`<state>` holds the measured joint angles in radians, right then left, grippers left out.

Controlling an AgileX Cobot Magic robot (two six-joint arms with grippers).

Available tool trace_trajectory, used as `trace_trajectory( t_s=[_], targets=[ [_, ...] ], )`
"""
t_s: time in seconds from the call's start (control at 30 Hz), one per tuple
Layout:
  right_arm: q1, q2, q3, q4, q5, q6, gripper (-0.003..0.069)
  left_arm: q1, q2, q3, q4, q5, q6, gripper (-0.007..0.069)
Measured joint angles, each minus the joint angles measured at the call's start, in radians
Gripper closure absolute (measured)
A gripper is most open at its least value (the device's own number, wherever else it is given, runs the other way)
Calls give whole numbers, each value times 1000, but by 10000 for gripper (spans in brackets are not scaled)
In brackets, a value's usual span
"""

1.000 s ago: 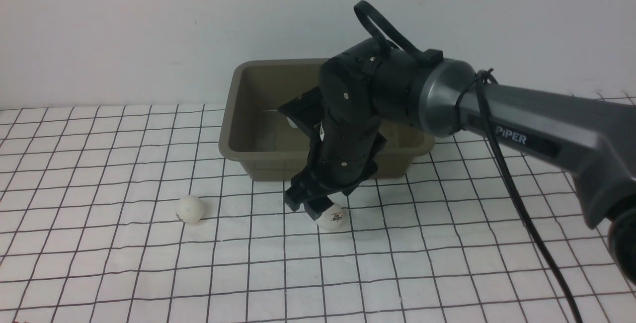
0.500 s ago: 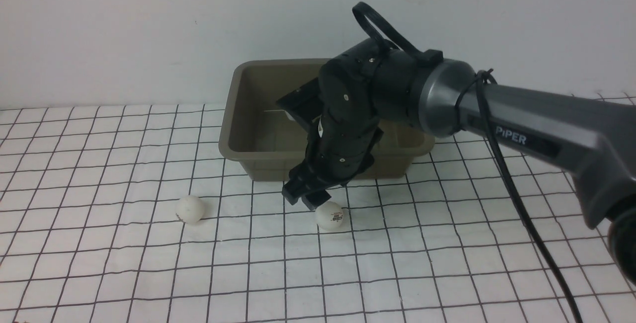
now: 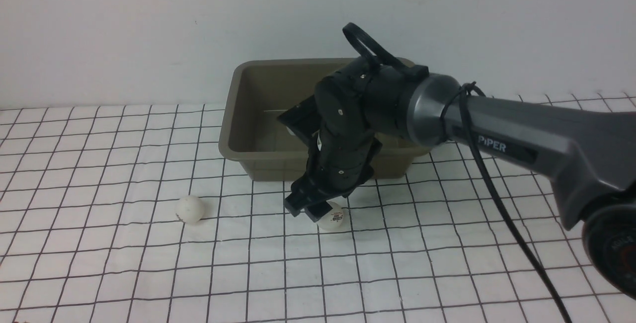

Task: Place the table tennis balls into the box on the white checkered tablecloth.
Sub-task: 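Reach for and grasp a ping pong ball on the table, then release the ping pong ball into the bin and lift the gripper away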

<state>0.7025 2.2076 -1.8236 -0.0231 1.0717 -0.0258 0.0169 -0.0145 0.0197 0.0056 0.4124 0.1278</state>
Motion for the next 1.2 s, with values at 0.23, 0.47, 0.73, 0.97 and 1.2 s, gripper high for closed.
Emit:
trace_trajectory(
  t_s=[0.23, 0.47, 0.73, 0.97, 1.2],
  targets=[
    [-1, 44, 0, 0, -6, 0, 198, 0, 0, 0, 0, 0, 0, 629],
    [-12, 65, 0, 5, -19, 2, 262, 0, 0, 0, 0, 0, 0, 629],
    [-12, 65, -2, 0, 12, -16, 293, 0, 0, 0, 0, 0, 0, 629],
    [-11, 30, -23, 172, 111, -109, 293, 0, 0, 0, 0, 0, 0, 629],
    [-2, -98, -28, 199, 59, -147, 293, 0, 0, 0, 0, 0, 0, 629]
  ],
)
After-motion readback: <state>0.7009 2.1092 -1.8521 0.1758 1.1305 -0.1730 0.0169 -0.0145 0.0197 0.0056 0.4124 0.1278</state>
